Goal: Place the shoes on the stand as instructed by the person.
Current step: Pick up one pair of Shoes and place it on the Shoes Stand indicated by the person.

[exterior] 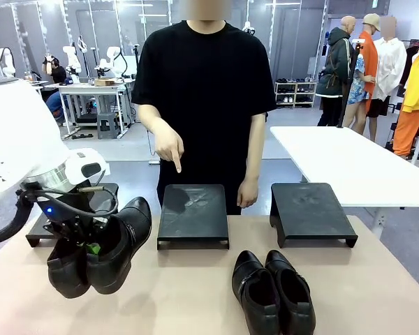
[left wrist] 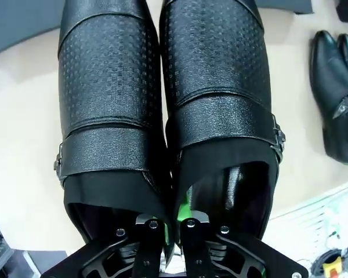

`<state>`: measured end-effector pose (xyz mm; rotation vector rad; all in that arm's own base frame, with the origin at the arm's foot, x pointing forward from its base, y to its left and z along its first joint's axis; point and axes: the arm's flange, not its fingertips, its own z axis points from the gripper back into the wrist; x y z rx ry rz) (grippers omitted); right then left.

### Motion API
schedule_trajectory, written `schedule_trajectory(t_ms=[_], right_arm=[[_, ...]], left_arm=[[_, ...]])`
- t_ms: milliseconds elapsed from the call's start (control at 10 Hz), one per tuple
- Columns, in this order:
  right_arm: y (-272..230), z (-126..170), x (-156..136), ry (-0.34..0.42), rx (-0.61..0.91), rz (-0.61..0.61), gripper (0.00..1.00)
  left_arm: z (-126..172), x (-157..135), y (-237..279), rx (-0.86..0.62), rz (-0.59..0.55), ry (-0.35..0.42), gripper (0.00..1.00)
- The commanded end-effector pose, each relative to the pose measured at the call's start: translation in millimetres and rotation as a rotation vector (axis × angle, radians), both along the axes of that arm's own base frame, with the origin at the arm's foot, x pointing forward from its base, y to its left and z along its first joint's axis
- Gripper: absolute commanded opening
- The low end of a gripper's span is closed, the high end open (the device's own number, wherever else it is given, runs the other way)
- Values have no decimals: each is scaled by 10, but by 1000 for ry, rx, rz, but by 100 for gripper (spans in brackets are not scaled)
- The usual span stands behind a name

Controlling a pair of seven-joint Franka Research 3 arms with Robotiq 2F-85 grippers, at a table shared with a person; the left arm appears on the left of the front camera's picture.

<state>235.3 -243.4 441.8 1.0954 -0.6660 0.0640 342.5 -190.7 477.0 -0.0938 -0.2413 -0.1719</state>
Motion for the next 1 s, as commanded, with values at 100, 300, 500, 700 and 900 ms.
schedule_trajectory(t_ms=[100,300,500,700,900], right_arm=[[-2,2,3,-26,6,3,100],[-2,2,3,-26,6,3,100],[-2,2,3,-26,6,3,100],[-2,2,3,-26,6,3,100],[-2,2,3,-26,6,3,100]], left_arm=[[16,4,-13,-8,40,1,0],[16,4,-13,-8,40,1,0],[47,-176,26,-66,53,-57,7],[219,71,-342,-70,12,-148,7],[362,444,-712,4,8,-190,7]])
